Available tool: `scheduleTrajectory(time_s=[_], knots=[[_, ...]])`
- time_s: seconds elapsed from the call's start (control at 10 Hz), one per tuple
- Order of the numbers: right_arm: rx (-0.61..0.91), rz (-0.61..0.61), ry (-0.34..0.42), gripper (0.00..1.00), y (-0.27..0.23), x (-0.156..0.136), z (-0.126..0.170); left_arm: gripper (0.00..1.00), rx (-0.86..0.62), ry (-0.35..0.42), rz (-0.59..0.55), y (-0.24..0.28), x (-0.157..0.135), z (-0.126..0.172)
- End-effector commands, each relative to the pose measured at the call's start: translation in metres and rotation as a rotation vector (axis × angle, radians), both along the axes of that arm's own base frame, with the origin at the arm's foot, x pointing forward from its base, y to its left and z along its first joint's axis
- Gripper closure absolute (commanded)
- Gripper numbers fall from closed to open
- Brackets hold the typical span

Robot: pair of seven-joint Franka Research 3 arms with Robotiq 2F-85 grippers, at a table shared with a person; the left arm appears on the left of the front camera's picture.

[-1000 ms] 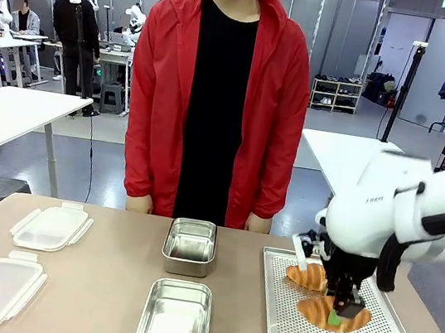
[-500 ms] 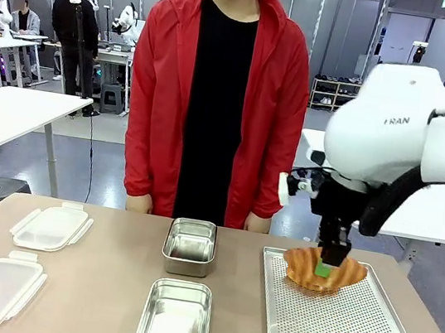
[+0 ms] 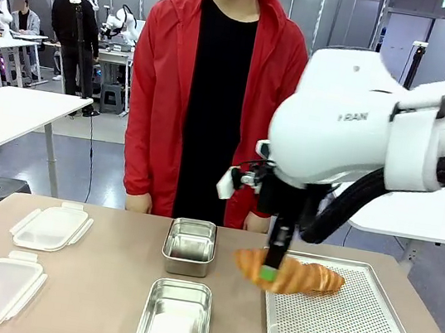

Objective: Place the bread into the airtight container.
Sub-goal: Pick up a Butter Roll and place it into an empty Airtight Container.

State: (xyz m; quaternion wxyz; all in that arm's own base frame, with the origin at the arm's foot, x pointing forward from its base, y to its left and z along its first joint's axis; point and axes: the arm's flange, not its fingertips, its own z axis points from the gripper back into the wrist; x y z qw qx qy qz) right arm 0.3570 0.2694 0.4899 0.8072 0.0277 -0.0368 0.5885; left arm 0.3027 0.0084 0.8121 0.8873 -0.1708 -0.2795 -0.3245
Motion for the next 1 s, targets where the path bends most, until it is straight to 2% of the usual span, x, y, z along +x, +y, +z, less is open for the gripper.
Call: scheduleTrajectory(time_s=[0.0, 0.1, 0.2, 0.4, 0.5, 0.6, 0.9], knots=[[0.042, -0.089, -0.003, 0.53, 0.046, 0.002, -0.014, 0.0, 0.004, 0.0, -0.009, 0.0, -0.001, 0.002], [0.061, -0.122, 0.004, 0.53, 0.063, -0.003, -0.021, 0.0, 0.004, 0.0, -0.009, 0.0, -0.001, 0.002], [0.071, -0.117, -0.017, 0.53, 0.076, -0.007, -0.027, 0.0, 0.004, 0.0, -0.009, 0.0, -0.001, 0.002], [0.067, -0.096, -0.001, 0.53, 0.09, -0.011, -0.036, 0.0, 0.004, 0.0, -0.009, 0.0, -0.001, 0.002], [0.078, -0.124, 0.002, 0.53, 0.092, -0.009, -0.037, 0.0, 0.004, 0.0, -0.009, 0.0, -0.001, 0.002], [0.065, -0.085, 0.004, 0.53, 0.085, -0.012, -0.036, 0.0, 0.004, 0.0, -0.009, 0.0, -0.001, 0.002], [0.065, -0.085, 0.004, 0.53, 0.085, -0.012, -0.036, 0.0, 0.004, 0.0, -0.009, 0.0, -0.001, 0.002]])
